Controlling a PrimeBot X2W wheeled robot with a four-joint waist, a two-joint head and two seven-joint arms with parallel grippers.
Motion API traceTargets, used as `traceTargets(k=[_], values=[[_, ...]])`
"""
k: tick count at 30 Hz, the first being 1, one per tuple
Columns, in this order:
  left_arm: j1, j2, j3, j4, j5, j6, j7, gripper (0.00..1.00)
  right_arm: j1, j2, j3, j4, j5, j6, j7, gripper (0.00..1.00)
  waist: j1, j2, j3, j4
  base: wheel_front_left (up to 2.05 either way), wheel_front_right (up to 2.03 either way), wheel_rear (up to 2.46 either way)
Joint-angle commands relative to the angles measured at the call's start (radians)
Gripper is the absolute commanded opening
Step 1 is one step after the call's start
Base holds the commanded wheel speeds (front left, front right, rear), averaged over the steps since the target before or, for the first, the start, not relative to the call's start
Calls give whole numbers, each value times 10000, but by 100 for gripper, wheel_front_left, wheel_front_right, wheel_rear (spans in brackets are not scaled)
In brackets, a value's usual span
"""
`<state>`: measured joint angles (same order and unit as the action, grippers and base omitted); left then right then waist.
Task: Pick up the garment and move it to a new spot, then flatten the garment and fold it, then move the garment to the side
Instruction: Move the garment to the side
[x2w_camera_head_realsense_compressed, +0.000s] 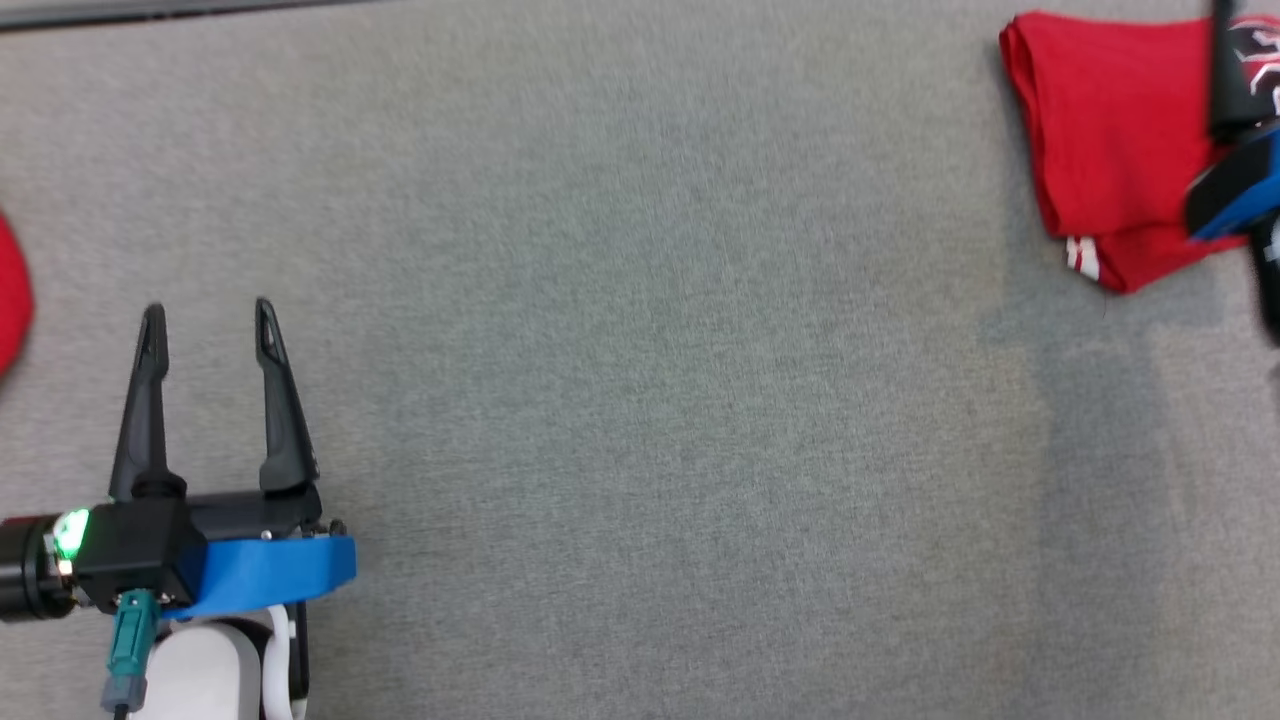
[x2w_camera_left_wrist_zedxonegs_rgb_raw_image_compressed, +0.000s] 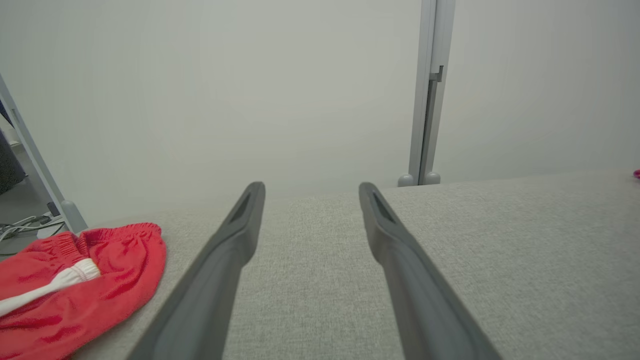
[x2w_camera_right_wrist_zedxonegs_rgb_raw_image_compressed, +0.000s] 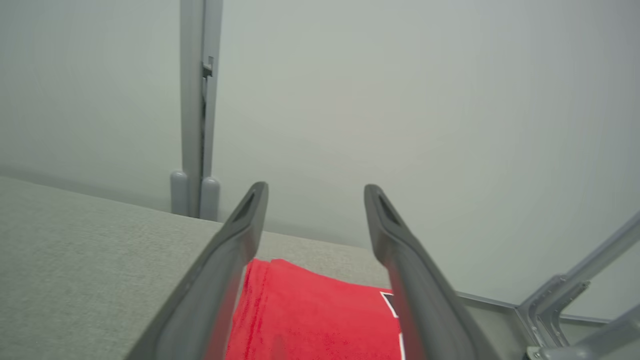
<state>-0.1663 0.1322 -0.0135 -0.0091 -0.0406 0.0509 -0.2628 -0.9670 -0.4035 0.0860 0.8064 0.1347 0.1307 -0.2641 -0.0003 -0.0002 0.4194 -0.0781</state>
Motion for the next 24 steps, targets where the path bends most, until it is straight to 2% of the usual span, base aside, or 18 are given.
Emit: traceTargets(k=[1,11,24], values=[[111,-20,60,78,-41,-49,-26,100,378,198,107,-258,-70,1,-1,100,3,2,-358,-117,0,0,0],[1047,-318,269,721,-195,-262,-24,100,2958,1458,941,-1938,502,1,-1,100,3,2,-1917,347,0,0,0],[2068,-553,535,1254,-188,-504,-26,100,6232,2325,590,-3228,943,1,1,100,3,2,-3294,385,0,0,0]])
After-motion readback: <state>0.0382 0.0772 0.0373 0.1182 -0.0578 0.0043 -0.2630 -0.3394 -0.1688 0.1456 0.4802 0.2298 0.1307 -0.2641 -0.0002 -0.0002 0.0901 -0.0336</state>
